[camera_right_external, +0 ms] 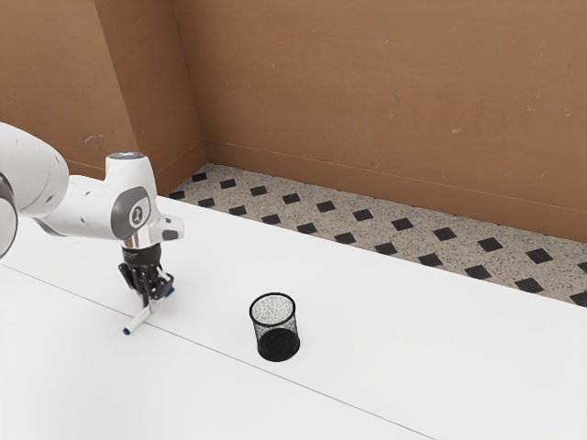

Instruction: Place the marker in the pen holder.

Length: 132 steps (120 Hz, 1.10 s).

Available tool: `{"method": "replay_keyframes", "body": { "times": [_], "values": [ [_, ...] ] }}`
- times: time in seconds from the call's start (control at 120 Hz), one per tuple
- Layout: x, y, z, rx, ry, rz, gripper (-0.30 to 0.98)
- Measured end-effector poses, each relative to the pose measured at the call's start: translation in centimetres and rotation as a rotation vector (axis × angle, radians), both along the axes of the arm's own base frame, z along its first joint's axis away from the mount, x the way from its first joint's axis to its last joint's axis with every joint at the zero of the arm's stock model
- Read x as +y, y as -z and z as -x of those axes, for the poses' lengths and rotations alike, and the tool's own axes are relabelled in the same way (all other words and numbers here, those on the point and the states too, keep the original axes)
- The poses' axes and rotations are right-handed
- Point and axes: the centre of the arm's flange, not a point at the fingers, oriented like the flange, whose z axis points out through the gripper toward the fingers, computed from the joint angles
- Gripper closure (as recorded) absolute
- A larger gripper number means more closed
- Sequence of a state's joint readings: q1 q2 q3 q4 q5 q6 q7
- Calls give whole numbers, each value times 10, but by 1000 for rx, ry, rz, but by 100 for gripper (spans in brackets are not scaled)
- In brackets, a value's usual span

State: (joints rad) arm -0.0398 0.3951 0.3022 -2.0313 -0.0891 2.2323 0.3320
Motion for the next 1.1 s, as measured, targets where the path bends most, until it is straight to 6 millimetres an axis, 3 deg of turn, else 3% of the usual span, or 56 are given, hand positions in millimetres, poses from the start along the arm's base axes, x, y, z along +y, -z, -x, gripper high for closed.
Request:
{"method": "replay_keyframes", "body": {
  "times": [0.35,0.467,0.567,0.667,0.742,0.808,0.933,1.1],
  "values": [
    [0,0,1,-2,-2,-12,73],
    [-1,-24,-6,-72,4,-23,74],
    [-11,-56,-14,-184,30,-34,75],
    [-46,-106,-17,-345,99,-28,75],
    [-77,-146,-7,-475,157,-22,75],
    [-103,-168,8,-572,206,-18,75],
    [-153,-178,36,-707,300,-13,75],
    [-200,-187,64,-866,406,-22,75]
  ]
}}
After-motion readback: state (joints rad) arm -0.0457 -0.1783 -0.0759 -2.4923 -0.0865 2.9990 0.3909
